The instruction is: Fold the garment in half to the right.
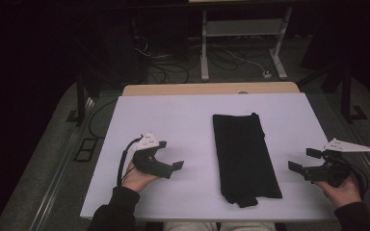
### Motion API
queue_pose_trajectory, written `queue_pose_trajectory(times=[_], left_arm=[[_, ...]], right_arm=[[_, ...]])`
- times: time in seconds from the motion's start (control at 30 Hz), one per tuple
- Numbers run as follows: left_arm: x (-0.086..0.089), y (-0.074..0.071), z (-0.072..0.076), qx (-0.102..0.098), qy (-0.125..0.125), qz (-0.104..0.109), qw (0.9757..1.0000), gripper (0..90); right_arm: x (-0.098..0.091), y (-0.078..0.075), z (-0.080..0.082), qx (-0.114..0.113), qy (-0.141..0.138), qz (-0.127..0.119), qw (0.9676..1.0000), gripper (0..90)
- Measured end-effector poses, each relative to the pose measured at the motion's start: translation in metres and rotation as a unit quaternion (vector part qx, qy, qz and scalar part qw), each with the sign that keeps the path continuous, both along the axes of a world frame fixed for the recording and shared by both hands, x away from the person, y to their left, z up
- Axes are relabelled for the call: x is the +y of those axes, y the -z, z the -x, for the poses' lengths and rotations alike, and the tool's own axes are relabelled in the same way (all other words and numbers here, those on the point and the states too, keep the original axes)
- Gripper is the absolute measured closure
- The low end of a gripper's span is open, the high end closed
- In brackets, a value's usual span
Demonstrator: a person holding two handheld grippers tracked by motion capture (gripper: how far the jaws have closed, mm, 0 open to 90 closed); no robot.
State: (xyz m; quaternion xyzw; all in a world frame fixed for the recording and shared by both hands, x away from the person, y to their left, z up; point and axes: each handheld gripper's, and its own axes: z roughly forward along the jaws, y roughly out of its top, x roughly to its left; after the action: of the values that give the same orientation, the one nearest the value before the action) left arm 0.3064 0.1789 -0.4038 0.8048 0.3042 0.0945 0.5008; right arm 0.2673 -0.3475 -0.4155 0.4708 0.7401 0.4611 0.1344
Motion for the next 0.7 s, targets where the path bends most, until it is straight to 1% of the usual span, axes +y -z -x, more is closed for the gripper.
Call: queue_pose_trajectory(times=[0.1, 0.17, 0.27, 0.3, 0.33, 0.5, 0.57, 0.63, 0.7], left_arm=[[0.007, 0.001, 0.002, 0.001, -0.007, 0.002, 1.0, 0.0], [0.012, 0.001, 0.002, 0.003, -0.006, -0.004, 1.0, 0.0], [0.019, 0.002, 0.004, 0.002, -0.012, 0.006, 0.9999, 0.0], [0.019, 0.002, 0.004, 0.002, -0.012, 0.006, 0.9999, 0.0], [0.023, 0.002, 0.005, 0.0, -0.015, 0.01, 0.9998, 0.0], [0.034, 0.005, 0.009, 0.001, -0.024, 0.005, 0.9997, 0.0], [0.039, 0.006, 0.01, 0.001, -0.032, 0.01, 0.9994, 0.0], [0.043, 0.007, 0.01, -0.002, -0.037, 0.007, 0.9993, 0.0], [0.05, 0.011, 0.009, 0.002, -0.047, 0.008, 0.9989, 0.0]], right_arm=[[0.0, 0.0, 0.0, 0.0, 0.0, -0.001, 1.0, 0.0], [0.0, 0.0, 0.0, 0.001, 0.0, -0.001, 1.0, 0.0], [0.0, 0.0, 0.0, 0.0, 0.0, -0.001, 1.0, 0.0], [0.0, 0.0, 0.0, 0.001, -0.001, -0.001, 1.0, 0.0], [0.0, 0.0, 0.0, 0.001, -0.001, -0.001, 1.0, 0.0], [0.0, 0.001, 0.0, 0.001, -0.001, -0.002, 1.0, 0.0], [0.0, 0.001, -0.001, 0.001, -0.001, -0.002, 1.0, 0.0], [0.0, 0.001, -0.001, 0.002, -0.001, -0.002, 1.0, 0.0], [0.0, 0.001, -0.001, 0.001, -0.002, -0.001, 1.0, 0.0]])
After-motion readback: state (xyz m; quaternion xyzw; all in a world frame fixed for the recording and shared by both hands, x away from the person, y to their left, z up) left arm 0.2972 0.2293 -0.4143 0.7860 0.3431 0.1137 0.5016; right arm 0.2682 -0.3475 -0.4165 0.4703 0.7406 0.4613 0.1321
